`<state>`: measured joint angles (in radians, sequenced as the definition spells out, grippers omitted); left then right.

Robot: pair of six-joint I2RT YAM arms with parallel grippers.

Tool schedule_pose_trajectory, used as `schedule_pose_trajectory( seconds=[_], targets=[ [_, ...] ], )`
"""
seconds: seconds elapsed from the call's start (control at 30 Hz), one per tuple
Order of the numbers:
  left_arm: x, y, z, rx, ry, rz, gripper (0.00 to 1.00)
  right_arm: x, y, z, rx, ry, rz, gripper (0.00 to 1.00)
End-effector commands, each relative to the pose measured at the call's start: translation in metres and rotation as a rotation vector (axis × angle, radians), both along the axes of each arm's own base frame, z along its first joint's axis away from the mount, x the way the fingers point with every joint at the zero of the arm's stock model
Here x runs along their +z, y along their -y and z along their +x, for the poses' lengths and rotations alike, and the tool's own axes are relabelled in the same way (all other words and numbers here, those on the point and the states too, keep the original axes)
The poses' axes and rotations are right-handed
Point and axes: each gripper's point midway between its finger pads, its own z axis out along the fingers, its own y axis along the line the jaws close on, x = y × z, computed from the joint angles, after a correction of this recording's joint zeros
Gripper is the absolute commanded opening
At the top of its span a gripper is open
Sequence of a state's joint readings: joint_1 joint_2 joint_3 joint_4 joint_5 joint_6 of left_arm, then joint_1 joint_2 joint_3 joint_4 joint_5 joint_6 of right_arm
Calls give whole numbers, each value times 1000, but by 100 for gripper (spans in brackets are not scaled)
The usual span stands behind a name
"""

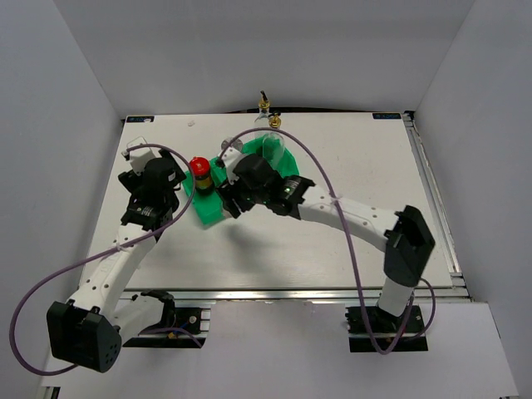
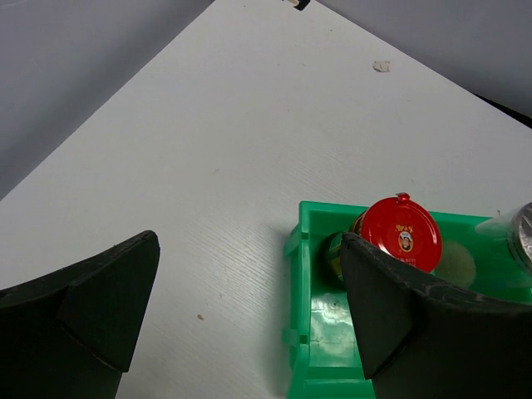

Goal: Organize the condiment bottles

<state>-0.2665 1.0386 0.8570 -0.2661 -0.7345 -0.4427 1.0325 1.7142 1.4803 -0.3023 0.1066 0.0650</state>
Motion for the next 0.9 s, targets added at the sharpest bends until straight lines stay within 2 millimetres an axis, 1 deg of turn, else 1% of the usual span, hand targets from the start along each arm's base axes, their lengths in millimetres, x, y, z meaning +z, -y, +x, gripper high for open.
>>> schedule_pose_trajectory(
  seconds=[0.0, 0.03, 0.07, 0.1, 0.13, 0.17, 0.2, 0.23, 0.27, 0.3, 0.33, 0.37, 0.5, 0.6, 0.63, 0.7, 0.73, 0.8, 0.87],
  targets=[
    [1, -9, -6, 50, -1, 10, 98, 69, -42, 31, -13, 170, 160, 4],
    [-1, -10, -6, 55, -9, 14, 98, 70, -47, 34, -19, 176, 162, 4],
    [0, -11, -5, 57, -8, 15, 98, 58, -54, 41, -28, 169, 143, 4],
    [-1, -11, -5, 61, -11, 16, 98, 68, -61, 47, -32, 191, 159, 4],
    [-1, -11, -5, 61, -12, 17, 98, 68, -65, 51, -40, 195, 158, 4],
    [-2, -11, -5, 62, -13, 19, 98, 55, -72, 55, -45, 190, 136, 4],
    [-2, -11, -5, 59, -13, 16, 98, 53, -76, 59, -52, 194, 133, 4],
    [-1, -11, -5, 59, -12, 17, 98, 61, -80, 64, -59, 210, 148, 4],
    [0, -11, -5, 60, -7, 17, 98, 51, -87, 66, -61, 207, 137, 4],
    [-1, -11, -6, 59, -9, 19, 98, 50, -89, 71, -70, 211, 136, 4],
    [-1, -12, -6, 62, -9, 19, 98, 56, -93, 74, -77, 221, 149, 4],
    [0, -12, -6, 62, -6, 18, 98, 45, -97, 78, -85, 217, 130, 4],
    [-1, -12, -6, 59, -8, 19, 98, 37, -103, 90, -97, 252, 97, 4],
    [-1, -12, -6, 63, -9, 22, 98, 28, -109, 94, -99, 255, 90, 4],
    [0, -12, -6, 61, -7, 22, 98, 21, -110, 95, -99, 252, 80, 5],
    [-1, -12, -6, 61, -9, 21, 98, 17, -110, 99, -109, 256, 69, 6],
    [0, -12, -6, 61, -7, 21, 98, 9, -111, 99, -106, 247, 52, 7],
    [-1, -13, -6, 62, -10, 23, 98, 5, -113, 100, -108, 245, 46, 9],
    [-1, -12, -6, 61, -11, 22, 98, -1, -113, 102, -109, 240, 38, 15]
  ],
)
